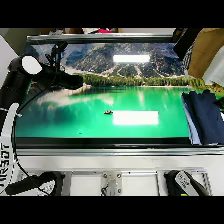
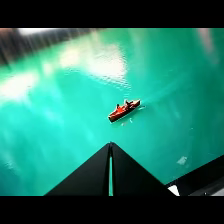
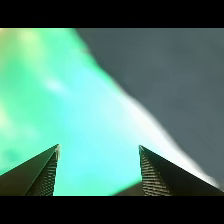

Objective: Fold the clothes and pants, and hang the long-sleeved shirts on hangers.

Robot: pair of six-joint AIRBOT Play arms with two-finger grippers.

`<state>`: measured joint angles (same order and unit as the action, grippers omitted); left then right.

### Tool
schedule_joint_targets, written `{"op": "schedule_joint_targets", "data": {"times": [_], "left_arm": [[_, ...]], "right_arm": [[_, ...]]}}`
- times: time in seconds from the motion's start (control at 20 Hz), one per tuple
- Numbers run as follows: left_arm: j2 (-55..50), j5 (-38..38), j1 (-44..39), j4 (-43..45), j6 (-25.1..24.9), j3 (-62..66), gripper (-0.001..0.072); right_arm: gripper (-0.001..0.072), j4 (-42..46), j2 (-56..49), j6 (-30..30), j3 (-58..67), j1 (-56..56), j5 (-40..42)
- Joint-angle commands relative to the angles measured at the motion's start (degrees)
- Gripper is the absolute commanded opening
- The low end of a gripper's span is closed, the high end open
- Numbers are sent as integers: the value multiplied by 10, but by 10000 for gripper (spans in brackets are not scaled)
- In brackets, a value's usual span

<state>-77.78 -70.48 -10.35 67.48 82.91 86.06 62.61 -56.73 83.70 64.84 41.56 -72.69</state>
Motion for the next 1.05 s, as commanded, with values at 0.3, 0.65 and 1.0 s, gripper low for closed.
{"op": "schedule_joint_targets", "data": {"times": [0.3, 0.65, 1.0], "left_arm": [[0, 2, 0, 0, 0, 0, 15], [0, 2, 0, 0, 0, 0, 15], [0, 2, 0, 0, 0, 0, 15]], "right_arm": [[17, -83, 55, -56, 0, -314, 8], [18, -85, 51, -57, 0, -356, -19], [18, -85, 52, -57, 0, -356, -19]]}}
